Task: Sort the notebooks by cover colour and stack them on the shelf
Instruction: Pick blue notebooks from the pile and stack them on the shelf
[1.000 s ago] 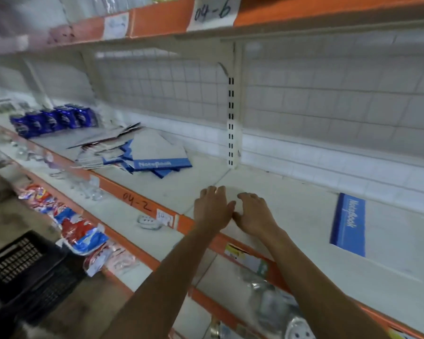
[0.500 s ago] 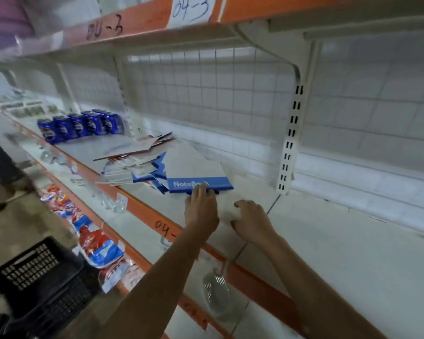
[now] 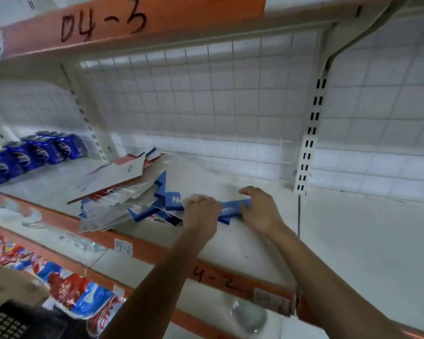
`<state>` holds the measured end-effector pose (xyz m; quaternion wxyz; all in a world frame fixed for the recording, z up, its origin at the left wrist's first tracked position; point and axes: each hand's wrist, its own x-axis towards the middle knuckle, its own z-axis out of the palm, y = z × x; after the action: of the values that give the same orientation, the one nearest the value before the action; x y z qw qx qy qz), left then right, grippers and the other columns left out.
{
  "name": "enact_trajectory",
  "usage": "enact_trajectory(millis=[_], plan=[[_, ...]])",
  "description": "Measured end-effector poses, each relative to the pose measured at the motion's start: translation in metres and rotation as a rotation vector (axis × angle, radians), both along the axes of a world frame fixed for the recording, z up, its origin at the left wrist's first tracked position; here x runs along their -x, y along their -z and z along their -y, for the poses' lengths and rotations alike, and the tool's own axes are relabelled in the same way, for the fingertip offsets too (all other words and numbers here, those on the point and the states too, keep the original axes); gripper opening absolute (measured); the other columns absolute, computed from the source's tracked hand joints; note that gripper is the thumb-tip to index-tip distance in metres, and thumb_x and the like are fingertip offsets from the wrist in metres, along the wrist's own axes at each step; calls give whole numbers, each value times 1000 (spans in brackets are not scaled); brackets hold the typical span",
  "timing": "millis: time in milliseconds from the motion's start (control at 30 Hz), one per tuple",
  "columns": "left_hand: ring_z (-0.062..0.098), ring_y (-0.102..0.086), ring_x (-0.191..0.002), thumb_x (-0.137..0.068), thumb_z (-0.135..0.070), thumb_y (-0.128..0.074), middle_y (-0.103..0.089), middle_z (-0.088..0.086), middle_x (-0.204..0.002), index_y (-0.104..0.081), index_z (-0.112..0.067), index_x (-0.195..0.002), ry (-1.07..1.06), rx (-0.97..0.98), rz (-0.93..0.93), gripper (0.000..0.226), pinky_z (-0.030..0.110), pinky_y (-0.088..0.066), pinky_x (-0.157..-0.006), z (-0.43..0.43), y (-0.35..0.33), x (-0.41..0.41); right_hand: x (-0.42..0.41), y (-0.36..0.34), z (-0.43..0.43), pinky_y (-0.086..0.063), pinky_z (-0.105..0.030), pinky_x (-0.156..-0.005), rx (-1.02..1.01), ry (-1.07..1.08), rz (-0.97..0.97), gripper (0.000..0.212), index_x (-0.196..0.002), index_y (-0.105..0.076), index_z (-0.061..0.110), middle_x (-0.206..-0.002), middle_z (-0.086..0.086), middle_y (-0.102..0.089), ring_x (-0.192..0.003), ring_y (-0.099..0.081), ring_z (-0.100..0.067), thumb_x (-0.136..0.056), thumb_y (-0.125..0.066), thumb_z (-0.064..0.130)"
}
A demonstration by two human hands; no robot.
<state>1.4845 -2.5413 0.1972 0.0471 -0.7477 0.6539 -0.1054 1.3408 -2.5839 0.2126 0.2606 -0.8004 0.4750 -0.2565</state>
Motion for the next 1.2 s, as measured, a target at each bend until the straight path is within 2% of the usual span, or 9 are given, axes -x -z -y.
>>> enact_trajectory(millis=[133, 233, 367, 500, 600, 733, 867, 1033, 1200], plan=[[21, -50, -116, -86, -8, -55, -60, -1, -124, -57, -30, -127, 236, -13, 30, 46, 36, -36, -103, -5, -29, 3, 6, -11, 10, -24, -6, -94, -14, -34, 106, 48, -135, -45, 14, -140, -2, -47, -128, -44, -16, -89, -49, 2], [19, -42, -125, -74, -8, -67, -66, -11, -116, -73, -33, -98, 521, 437, 148, 36, 51, -20, -110, -2, -34, -3, 18, -18, 18, -30, -14, -95, -149, -106, 106, 64, -142, -33, 19, -139, 1, -45, -127, -44, -16, -84, -59, 8], [23, -51, -114, -86, -15, -62, -71, 6, -106, -74, -15, -69, 714, 1000, -94, 21, 51, -39, -96, 11, -27, -4, 42, -15, 27, -41, -35, -103, -500, -122, 264, 78, -137, -35, 20, -120, -3, -61, -115, -56, -19, -71, -73, 31], [-3, -26, -134, -87, -23, -65, -37, -23, -141, -54, -36, -126, 307, 807, -674, 43, 23, -26, -111, 1, -23, 11, 56, -9, 25, -54, -28, -74, -631, -143, 575, 26, -105, -62, 10, -94, -2, -73, -86, -68, -19, -80, -64, 1], [33, -27, -138, -78, -14, -74, -28, 14, -151, -32, -18, -140, 12, 865, -382, 75, 49, -31, -108, 5, -1, 2, 59, -10, 23, -55, -28, -68, -523, -78, 725, 29, -94, -64, 14, -94, -6, -71, -77, -69, -18, -83, -55, -11], [42, -22, -138, -83, -49, -63, -21, 28, -149, -14, -8, -147, -556, 491, -346, 91, 52, -28, -108, -5, 10, -18, 62, -12, 22, -54, -31, -72, -378, 37, 730, 30, -91, -61, 22, -96, 1, -69, -83, -66, -17, -85, -52, -6], [42, -39, -124, -83, -58, -58, -35, 29, -138, -20, -3, -144, -643, 361, -227, 90, 45, -41, -95, -10, 9, -23, 56, -9, 17, -51, -28, -70, -320, 87, 765, 31, -90, -59, 23, -95, 3, -67, -82, -63, -15, -85, -54, -6], [42, -41, -125, -79, -42, -72, -36, 31, -137, -16, 2, -144, -655, 329, -460, 97, 46, -41, -100, -9, -3, -31, 52, -11, 10, -50, -29, -69, -284, 61, 734, 33, -86, -59, 28, -93, 6, -68, -82, -63, -15, -84, -54, -5], [30, -59, -97, -87, -15, -61, -61, 14, -106, -53, -3, -115, -403, 521, -712, 31, 42, -50, -80, -9, -26, -26, 52, -17, 7, -52, -28, -73, -265, -62, 651, 22, -97, -59, 24, -105, 0, -67, -90, -64, -15, -89, -55, 4]])
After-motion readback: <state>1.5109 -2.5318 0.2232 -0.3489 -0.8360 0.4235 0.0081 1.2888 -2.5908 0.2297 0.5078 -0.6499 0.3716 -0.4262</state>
